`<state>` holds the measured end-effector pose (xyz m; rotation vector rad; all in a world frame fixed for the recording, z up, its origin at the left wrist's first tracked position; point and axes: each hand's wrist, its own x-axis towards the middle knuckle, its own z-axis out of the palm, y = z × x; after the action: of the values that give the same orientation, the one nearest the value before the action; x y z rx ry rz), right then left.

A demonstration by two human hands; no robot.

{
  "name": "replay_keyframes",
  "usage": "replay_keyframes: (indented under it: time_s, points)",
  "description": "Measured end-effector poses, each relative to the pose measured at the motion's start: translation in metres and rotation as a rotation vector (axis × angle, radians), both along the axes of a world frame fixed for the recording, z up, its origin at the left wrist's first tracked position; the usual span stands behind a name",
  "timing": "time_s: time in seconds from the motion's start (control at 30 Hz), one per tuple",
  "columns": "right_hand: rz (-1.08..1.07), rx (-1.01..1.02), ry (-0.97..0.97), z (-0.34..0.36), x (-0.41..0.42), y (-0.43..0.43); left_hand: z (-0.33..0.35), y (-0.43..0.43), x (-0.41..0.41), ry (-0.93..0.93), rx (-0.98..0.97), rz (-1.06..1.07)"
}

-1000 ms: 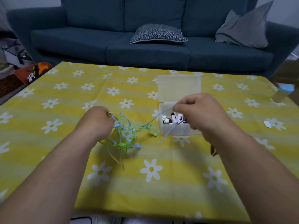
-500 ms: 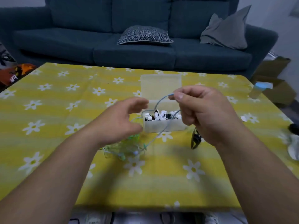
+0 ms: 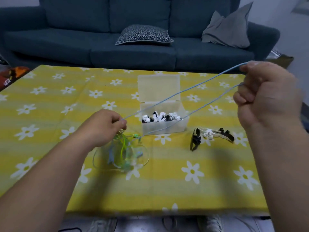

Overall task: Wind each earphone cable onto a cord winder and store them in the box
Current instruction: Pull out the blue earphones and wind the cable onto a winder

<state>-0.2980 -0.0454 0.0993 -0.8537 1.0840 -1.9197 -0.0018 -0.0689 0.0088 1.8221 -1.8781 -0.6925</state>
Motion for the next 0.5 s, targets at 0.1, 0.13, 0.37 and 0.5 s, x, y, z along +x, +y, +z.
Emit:
replay_keyframes:
  time_s: [0.1,0.13,0.37,0.5]
  points:
    - [-0.136,0.198,0.194,-0.002,-0.011,-0.003,0.001,-0.004,0.010,-0.121,-0.082,0.122]
    - [-0.147,0.325,0.379,-0.002,-0.013,-0.003,0.003,-0.003,0.009,-0.112,-0.113,0.132]
    - [0.524,0.934,1.444,-0.037,0.011,0.007,0.024,0.008,-0.011,0.366,-0.295,-0.052]
    - [0.511,0.516,1.277,-0.041,0.045,0.006,0.034,0.015,-0.026,0.388,-0.312,-0.225]
